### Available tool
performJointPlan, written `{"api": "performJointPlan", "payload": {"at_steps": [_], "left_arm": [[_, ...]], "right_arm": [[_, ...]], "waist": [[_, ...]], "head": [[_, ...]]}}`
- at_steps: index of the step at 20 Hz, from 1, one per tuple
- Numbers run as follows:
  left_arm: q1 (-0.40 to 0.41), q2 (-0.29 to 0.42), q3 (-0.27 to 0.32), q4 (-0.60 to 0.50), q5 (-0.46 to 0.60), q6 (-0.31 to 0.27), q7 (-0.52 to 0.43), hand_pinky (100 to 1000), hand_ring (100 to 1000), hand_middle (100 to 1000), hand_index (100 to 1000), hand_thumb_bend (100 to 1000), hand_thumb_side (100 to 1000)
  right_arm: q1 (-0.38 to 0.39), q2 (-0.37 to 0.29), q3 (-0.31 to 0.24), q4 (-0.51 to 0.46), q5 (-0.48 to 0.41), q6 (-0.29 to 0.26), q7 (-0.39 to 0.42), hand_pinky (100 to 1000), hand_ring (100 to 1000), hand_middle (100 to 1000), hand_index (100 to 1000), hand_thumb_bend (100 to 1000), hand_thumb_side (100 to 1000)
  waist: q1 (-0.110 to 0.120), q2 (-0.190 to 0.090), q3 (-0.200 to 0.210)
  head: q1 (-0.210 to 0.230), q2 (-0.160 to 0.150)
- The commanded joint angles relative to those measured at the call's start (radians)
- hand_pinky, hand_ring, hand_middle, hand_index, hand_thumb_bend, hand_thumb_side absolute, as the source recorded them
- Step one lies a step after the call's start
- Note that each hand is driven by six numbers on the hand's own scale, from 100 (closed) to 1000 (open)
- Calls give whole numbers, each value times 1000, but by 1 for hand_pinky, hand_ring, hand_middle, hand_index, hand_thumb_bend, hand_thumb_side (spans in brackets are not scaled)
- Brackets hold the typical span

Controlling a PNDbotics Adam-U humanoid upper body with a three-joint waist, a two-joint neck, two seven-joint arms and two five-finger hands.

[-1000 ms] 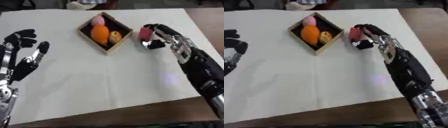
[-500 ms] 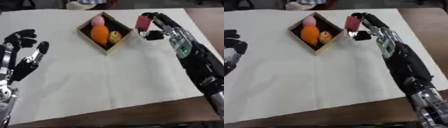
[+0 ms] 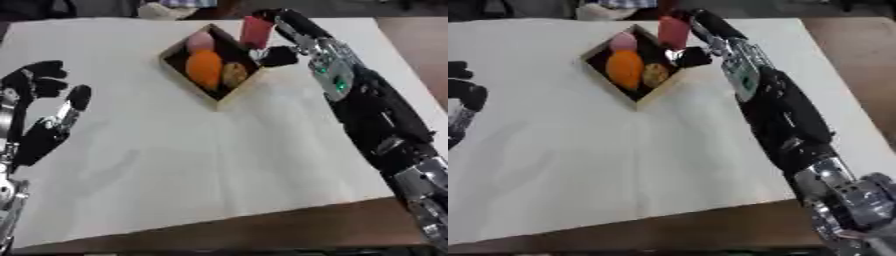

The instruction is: Pick up objects on the table and place them in the box.

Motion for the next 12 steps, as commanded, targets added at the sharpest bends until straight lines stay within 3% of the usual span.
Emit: {"api": "performJointPlan", "payload": {"at_steps": [1, 5, 12], "left_arm": [[-14, 6, -1, -23, 2, -2, -6, 711, 677, 665, 803, 584, 708], [-12, 6, 1, -23, 3, -1, -4, 710, 676, 665, 803, 583, 709], [-8, 7, 4, -19, 3, -2, 0, 709, 675, 663, 803, 582, 710]], "right_arm": [[-29, 13, -11, 21, 45, 4, -10, 851, 868, 877, 984, 171, 587], [-28, 18, -12, 21, 77, 0, -15, 881, 914, 972, 1000, 245, 625], [-32, -8, -1, -27, 81, -24, -20, 893, 937, 1000, 1000, 278, 616]], "waist": [[3, -24, 6], [1, -23, 8], [-4, -28, -11]], "head": [[-8, -12], [-8, -14], [1, -15]]}}
